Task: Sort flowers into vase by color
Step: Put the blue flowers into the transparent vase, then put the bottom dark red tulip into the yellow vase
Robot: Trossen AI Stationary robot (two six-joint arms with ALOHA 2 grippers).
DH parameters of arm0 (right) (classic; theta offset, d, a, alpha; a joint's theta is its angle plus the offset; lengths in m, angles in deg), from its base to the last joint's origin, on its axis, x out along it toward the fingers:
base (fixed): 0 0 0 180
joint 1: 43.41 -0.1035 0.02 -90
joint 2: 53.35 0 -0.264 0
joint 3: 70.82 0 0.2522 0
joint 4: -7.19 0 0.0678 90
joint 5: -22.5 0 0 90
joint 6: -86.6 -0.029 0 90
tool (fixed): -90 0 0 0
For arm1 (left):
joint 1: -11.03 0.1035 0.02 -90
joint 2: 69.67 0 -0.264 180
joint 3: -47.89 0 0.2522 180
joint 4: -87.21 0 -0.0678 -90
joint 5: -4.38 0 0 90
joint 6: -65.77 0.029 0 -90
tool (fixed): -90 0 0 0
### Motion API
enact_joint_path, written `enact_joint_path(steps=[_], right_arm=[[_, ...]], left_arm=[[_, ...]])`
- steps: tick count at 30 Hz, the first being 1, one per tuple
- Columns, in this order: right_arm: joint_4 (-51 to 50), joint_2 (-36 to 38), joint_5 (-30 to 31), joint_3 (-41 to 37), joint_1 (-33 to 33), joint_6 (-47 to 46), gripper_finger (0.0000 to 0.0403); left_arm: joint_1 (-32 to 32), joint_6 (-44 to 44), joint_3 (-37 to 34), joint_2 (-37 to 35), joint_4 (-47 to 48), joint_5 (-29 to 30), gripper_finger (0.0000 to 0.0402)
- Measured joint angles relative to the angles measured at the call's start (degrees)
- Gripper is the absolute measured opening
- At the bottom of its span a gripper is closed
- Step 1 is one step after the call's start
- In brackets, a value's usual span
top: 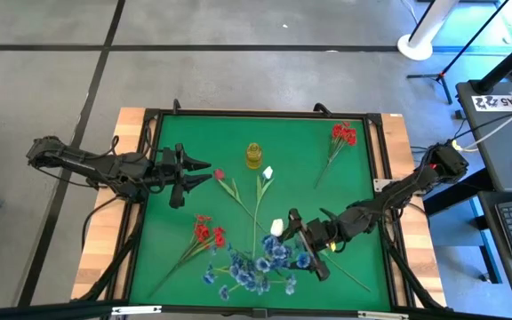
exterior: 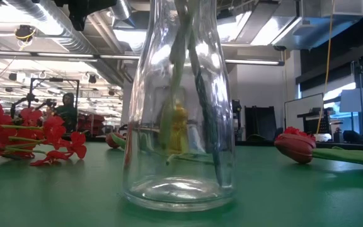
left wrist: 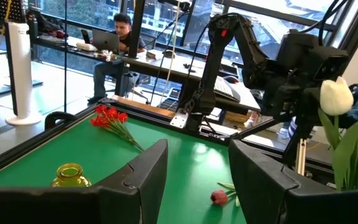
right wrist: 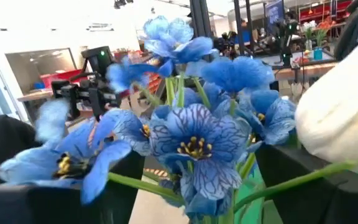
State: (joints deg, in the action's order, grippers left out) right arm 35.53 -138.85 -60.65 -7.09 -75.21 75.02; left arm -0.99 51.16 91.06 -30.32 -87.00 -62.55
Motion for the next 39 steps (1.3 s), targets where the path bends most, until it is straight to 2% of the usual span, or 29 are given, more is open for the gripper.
enact_joint_path(steps=[7, 18, 23, 30, 39], right_arm=[[-6.07, -0.58, 3.93, 0.00, 0.07, -0.17, 0.0311], [-10.98, -0.58, 3.96, 0.00, 0.04, -1.65, 0.0337], [-14.23, 0.11, 2.12, 0.00, 0.04, -3.23, 0.0347], [-19.92, 4.44, 1.51, 0.00, -0.07, -3.85, 0.0349], [-33.80, 10.87, 4.07, 0.02, -0.07, -6.45, 0.0349]], left_arm=[[-0.01, 0.01, 0.00, 0.00, 0.00, 0.00, 0.0166], [-0.01, 0.03, 0.00, 0.00, 0.00, 0.00, 0.0166], [0.00, 0.02, 0.00, 0.00, 0.03, 0.00, 0.0166], [-0.01, 0.02, 0.00, 0.00, 1.03, 0.00, 0.0166], [0.00, -0.31, 0.00, 0.00, 2.08, 0.01, 0.0166]])
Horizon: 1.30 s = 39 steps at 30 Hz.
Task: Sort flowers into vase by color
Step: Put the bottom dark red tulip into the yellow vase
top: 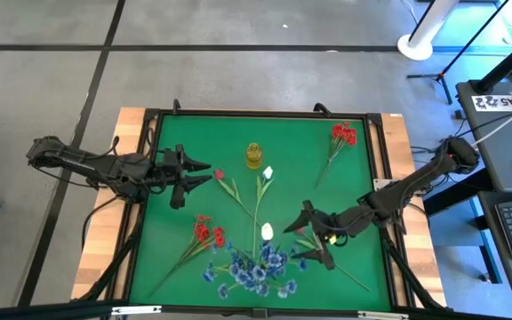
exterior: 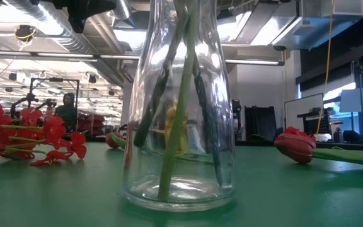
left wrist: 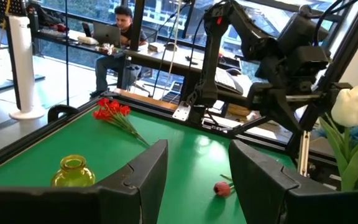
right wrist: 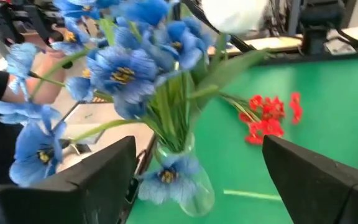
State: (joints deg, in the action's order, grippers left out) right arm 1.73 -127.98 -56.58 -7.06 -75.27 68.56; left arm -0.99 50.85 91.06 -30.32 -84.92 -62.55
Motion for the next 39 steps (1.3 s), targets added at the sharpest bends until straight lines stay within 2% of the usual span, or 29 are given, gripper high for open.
enact_joint_path(steps=[3, 8, 11, 13, 16, 19, 23, 28, 33, 39], right_arm=[[-4.65, 1.02, 1.31, 0.00, 0.00, -1.66, 0.0349], [-18.10, 2.49, 11.56, 0.00, 0.02, -6.74, 0.0349], [-28.54, 3.10, 16.52, 0.00, 0.04, -13.92, 0.0349], [-34.76, 3.18, 16.75, 0.02, 0.47, -20.88, 0.0349], [-43.53, 2.32, 11.90, -0.26, 0.81, -31.81, 0.0349], [-45.87, 0.46, 4.74, -2.01, 0.74, -38.09, 0.0349], [-44.22, -3.48, -4.80, -4.20, 0.19, -43.49, 0.0349], [-42.13, -9.35, -11.99, -4.59, -2.04, -46.74, 0.0349], [-40.13, -13.36, -13.71, -4.59, -4.26, -48.75, 0.0349], [-38.22, -16.23, -12.42, -4.44, -4.67, -49.38, 0.0349]], left_arm=[[0.00, -1.48, 0.00, 0.00, 0.99, 0.01, 0.0166], [-0.01, -2.84, 0.00, 0.02, 3.79, 0.02, 0.0166], [0.01, -3.01, 0.00, 0.02, 4.28, 0.04, 0.0166], [-0.01, -3.01, 0.00, 0.02, 4.38, 0.04, 0.0166], [-0.01, -2.99, 0.00, 0.01, 4.40, 0.04, 0.0166], [0.01, -2.99, 0.00, 0.00, 4.39, 0.04, 0.0166], [0.01, -3.01, 0.00, 0.00, 4.46, 0.04, 0.0166], [0.01, -3.94, 0.00, 0.02, 5.04, 0.04, 0.0166], [0.01, -4.01, 0.00, 0.02, 5.38, 0.04, 0.0166], [0.01, -4.01, 0.00, 0.02, 5.65, 0.03, 0.0166]])
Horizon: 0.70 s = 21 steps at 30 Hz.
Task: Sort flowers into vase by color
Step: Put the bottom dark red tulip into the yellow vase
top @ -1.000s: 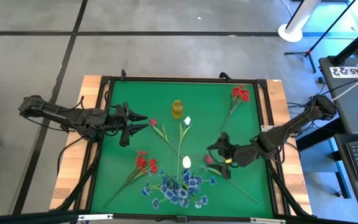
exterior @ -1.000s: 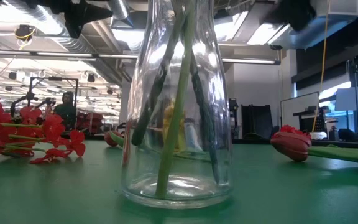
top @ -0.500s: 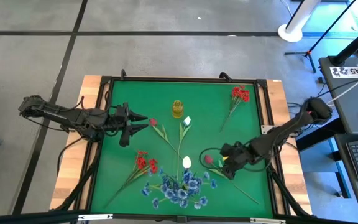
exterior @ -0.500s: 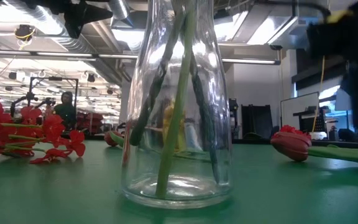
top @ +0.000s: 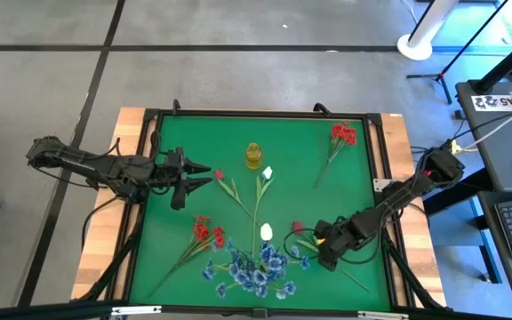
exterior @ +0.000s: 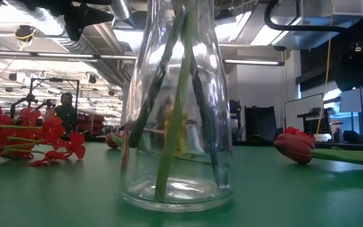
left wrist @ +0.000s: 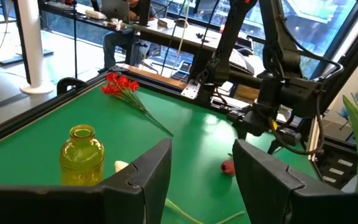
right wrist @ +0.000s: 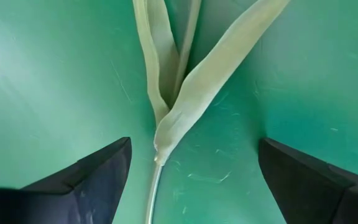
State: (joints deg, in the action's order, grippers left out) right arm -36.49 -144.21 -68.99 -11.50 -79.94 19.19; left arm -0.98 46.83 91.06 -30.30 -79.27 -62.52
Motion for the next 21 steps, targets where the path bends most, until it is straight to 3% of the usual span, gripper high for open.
enact_joint_path(steps=[7, 14, 21], right_arm=[[0.01, -0.75, 3.36, 0.10, -0.03, 0.78, 0.0338], [-4.91, -1.33, 3.00, 3.53, 0.12, 3.22, 0.0277], [0.78, -1.24, 4.51, 5.31, 0.21, 6.47, 0.0229]], left_arm=[[0.00, 0.00, 0.00, 0.00, 0.89, 0.01, 0.0166], [0.00, 0.00, 0.00, -0.02, 0.88, 0.01, 0.0166], [0.00, -0.29, 0.00, 0.00, 0.87, -0.02, 0.0166]])
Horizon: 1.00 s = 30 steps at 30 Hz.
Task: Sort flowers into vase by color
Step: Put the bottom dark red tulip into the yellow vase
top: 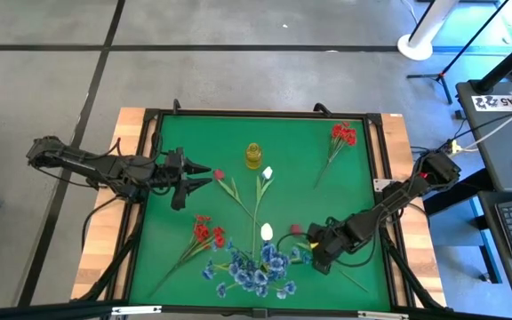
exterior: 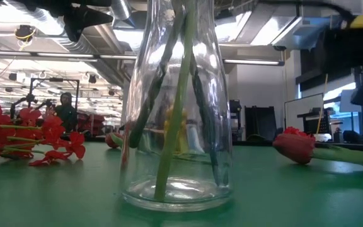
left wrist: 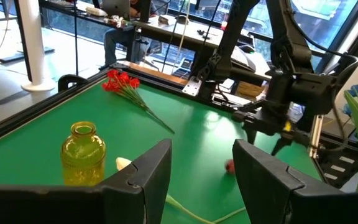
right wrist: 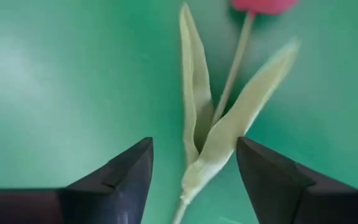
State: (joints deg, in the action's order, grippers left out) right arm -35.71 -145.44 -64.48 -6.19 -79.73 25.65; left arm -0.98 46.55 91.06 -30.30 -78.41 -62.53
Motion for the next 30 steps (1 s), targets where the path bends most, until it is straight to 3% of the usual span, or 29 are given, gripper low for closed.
enact_joint_path(steps=[13, 21, 25, 30], right_arm=[[-2.33, -5.97, -1.32, 0.48, 0.00, 1.94, 0.0220], [-5.08, -6.25, 0.88, 0.49, -0.07, 3.00, 0.0216], [-7.15, -6.41, 0.75, 1.53, 0.47, 3.37, 0.0180], [-14.95, -6.77, 0.67, 5.73, 1.61, 4.65, 0.0093]], left_arm=[[0.00, -0.15, 0.00, 0.00, 0.00, 0.02, 0.0166], [0.00, -0.15, 0.00, -0.02, 0.00, 0.02, 0.0166], [0.00, -0.17, 0.00, 0.00, -0.02, 0.01, 0.0166], [0.00, -0.17, 0.00, -0.01, -0.07, 0.02, 0.0166]])
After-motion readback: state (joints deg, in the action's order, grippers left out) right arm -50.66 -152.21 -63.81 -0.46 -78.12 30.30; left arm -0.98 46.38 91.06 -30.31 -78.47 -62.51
